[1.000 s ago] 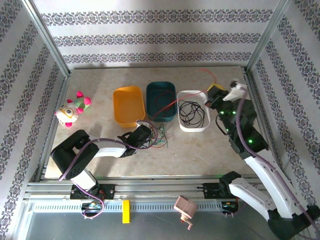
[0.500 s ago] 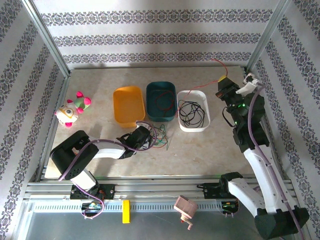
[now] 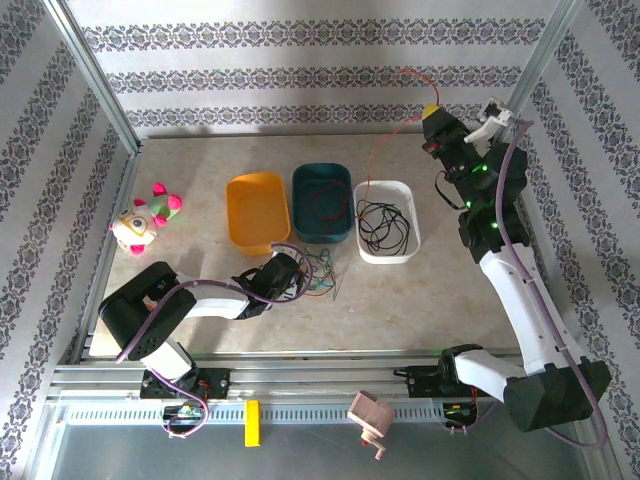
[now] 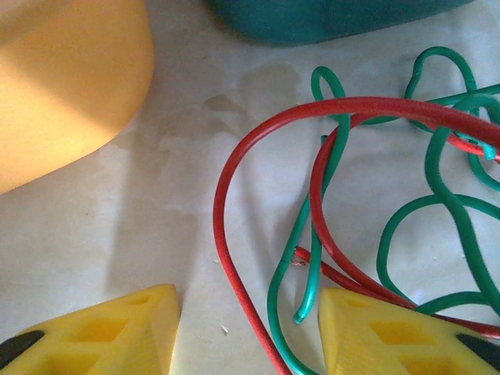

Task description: Untangle the cables

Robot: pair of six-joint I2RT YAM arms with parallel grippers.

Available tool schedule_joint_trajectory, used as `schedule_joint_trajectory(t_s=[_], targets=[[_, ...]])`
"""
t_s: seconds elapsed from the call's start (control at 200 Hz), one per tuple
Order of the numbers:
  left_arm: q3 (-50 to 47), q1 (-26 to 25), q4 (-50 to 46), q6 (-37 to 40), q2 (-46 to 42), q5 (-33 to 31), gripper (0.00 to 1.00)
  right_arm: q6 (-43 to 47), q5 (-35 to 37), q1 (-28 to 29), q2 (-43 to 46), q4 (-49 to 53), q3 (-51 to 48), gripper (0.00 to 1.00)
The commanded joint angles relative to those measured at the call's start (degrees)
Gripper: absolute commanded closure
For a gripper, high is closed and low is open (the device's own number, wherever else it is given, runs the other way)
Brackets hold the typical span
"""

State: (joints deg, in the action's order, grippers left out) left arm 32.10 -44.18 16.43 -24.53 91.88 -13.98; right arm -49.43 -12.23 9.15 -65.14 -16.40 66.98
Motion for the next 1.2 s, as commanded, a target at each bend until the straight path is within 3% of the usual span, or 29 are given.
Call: schedule_joint_trajectory(t_s=[0.0,0.245,0.7,1.024,1.194], targets=[[-1.25,0.15,-1.73,-0.31,-0.39,-1.05,0.50,-2.67,-2.31,0.25,-2.55,-5.57,3.90,1.00],[-1.33,0.15,-2.10,-0.53,-0.71,-1.43,0.50,-6.26,-3.76,0.96,-9.08,-10.08,8.07,1.00],[-0.90,0.15,-2.45,-0.43,-0.21,-1.10,0.49,-1.79,-2.27,4.04,-13.97,-9.90,14.49,1.00],[-0.73,0.15,-2.63,-0.38,-0.29,-1.08,0.47,0.44,-4.24,4.56,-20.70,-7.59,12.26,1.00],[-0.73,0.06,-2.80,-0.43,-0.32,-1.24,0.46,1.16,-3.55,6.00,-24.14,-4.74,4.44,1.00]])
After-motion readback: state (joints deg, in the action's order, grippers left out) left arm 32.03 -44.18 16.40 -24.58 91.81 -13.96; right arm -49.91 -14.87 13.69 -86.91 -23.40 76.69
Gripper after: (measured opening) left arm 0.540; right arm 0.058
